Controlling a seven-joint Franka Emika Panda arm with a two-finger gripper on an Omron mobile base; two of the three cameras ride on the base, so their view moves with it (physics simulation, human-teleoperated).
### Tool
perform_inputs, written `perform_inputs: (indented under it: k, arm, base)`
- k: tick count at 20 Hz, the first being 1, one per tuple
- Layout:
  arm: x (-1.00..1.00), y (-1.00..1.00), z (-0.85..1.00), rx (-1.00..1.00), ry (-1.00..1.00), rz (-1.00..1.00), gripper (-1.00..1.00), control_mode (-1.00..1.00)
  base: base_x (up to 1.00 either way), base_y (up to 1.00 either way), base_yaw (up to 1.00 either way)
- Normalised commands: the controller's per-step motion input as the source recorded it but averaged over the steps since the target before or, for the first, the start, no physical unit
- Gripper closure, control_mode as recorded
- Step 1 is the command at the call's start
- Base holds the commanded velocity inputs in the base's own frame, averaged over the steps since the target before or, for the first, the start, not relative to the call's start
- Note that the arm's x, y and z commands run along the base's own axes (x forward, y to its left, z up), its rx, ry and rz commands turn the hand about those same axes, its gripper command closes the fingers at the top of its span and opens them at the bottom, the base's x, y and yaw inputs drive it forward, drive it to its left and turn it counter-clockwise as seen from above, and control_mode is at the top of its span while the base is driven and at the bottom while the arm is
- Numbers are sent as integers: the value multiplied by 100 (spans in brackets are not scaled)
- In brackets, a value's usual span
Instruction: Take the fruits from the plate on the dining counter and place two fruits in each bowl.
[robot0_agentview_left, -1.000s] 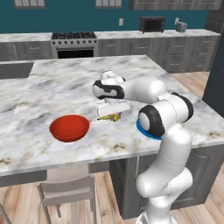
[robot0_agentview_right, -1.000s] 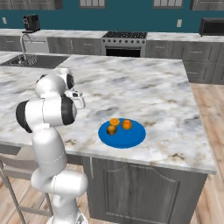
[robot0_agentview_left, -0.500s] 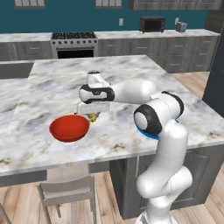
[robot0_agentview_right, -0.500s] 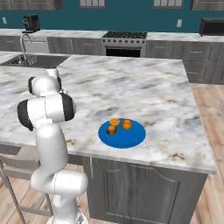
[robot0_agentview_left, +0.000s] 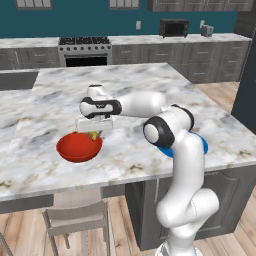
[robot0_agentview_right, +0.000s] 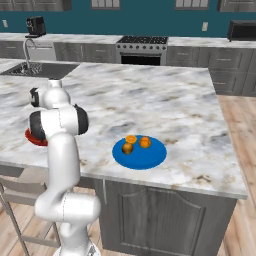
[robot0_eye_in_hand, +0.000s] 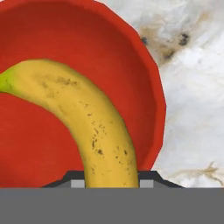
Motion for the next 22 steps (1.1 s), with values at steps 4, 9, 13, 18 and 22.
perform_inputs:
  k: [4,9,13,18,22]
  arm:
    - [3,20,-39,0,0,0,100,-100]
    - [-1,7,-53,0,0,0,100,-100]
    - [-12,0,-52,0,0,0,100,-100]
    - [-12,0,-38,0,0,0,100,-100]
    - [0,0,0,0,0,0,-100,-100]
  base:
    - [0,0,0]
    - [0,0,0]
    - [0,0,0]
    - [0,0,0]
    - [0,0,0]
